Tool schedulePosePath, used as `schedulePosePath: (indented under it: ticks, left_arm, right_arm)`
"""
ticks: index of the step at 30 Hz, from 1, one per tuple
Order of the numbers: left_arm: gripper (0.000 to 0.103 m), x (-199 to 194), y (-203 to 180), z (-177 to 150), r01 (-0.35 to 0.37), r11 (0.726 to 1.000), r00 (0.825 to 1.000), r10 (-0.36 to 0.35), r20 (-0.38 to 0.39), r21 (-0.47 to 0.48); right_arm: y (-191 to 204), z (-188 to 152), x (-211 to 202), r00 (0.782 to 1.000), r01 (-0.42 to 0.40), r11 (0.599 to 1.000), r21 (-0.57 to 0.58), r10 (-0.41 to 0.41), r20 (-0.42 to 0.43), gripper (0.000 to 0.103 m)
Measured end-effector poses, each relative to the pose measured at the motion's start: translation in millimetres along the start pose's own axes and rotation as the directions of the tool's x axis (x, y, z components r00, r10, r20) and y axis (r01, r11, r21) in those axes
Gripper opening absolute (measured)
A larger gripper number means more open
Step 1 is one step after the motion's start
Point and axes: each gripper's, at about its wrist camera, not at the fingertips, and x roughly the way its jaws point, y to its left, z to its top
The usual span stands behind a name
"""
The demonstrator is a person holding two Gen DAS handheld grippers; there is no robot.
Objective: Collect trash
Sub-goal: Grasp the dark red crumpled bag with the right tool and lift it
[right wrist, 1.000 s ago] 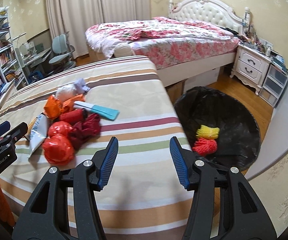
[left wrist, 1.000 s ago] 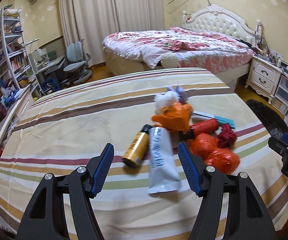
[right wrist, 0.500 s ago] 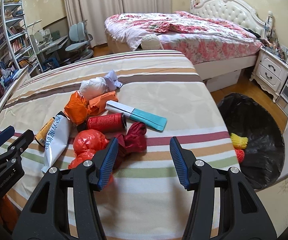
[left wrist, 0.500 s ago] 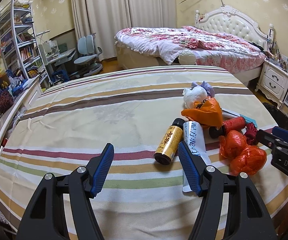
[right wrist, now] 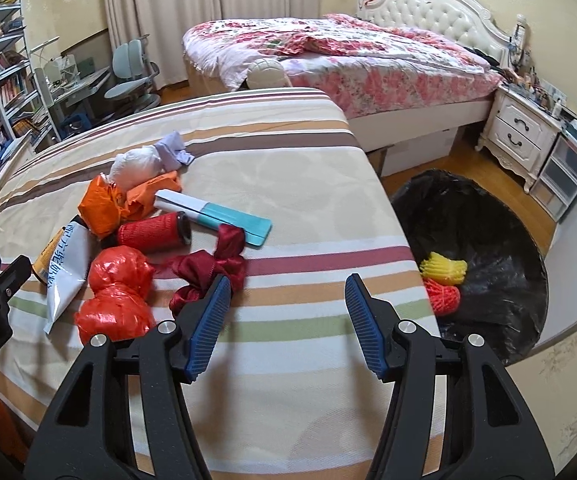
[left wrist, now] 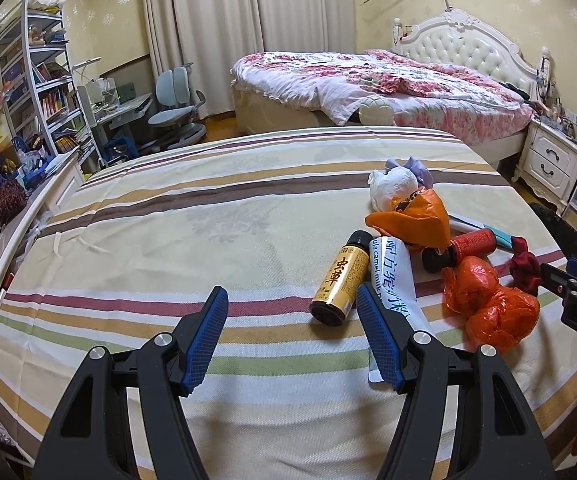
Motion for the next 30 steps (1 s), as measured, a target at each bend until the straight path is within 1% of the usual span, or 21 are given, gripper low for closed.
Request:
schedulePosePath:
  ticks: [4, 7, 11, 17, 23, 26, 30]
  left_arm:
    - [0.065, 0.1, -0.3, 0.0, -0.001, 1.0, 1.0, 0.001, 0.0, 0.0]
    - [0.065, -0.8, 1.2, -0.2, -0.006, 1.0, 1.0, 0.006, 0.002, -0.004]
    - [0.065, -0.7, 2.2, 1.1, -0.009, 1.0, 1.0, 0.009, 0.001, -0.007]
    - [0.065, -0.4, 4.4, 0.9, -0.012, 1.0, 1.0, 0.012, -0.001, -0.008]
    - [0.065, 0.2, 6.3, 0.3, -0.011, 1.0, 1.0, 0.011, -0.002, -0.009]
    - [0.065, 0.1, 7.4, -0.2, -0.009, 1.0, 1.0, 0.009, -0.003, -0.008]
    - [0.065, -1.0, 9.3, -1.4, -0.007, 1.0, 1.0, 0.007, 0.0, -0.004]
  right_arm:
    - [-3.6, 1.0, -4.5, 1.0, 0.01, 1.0, 0.004, -0.01, 0.009, 0.058]
    - [-2.1, 3.1, -9.1, 1.0, -0.003, 1.0, 0.004, 0.003, 0.021, 0.058]
    - [7.5, 8.0, -10.0, 0.999, -0.04, 0.999, -0.013, 0.04, 0.023, 0.058]
    - [21.2, 12.8, 3.1, 0.995, -0.096, 0.995, -0.029, 0.095, -0.018, 0.058]
    - [25.3, 12.2, 9.6, 0.988, -0.144, 0.989, -0.027, 0.142, -0.068, 0.057]
    - [29.6, 10.4, 8.8, 0.985, -0.157, 0.987, -0.04, 0.154, -0.073, 0.051]
    - [32.8, 9.6, 9.2, 0.979, -0.191, 0.981, -0.032, 0.188, -0.08, 0.035]
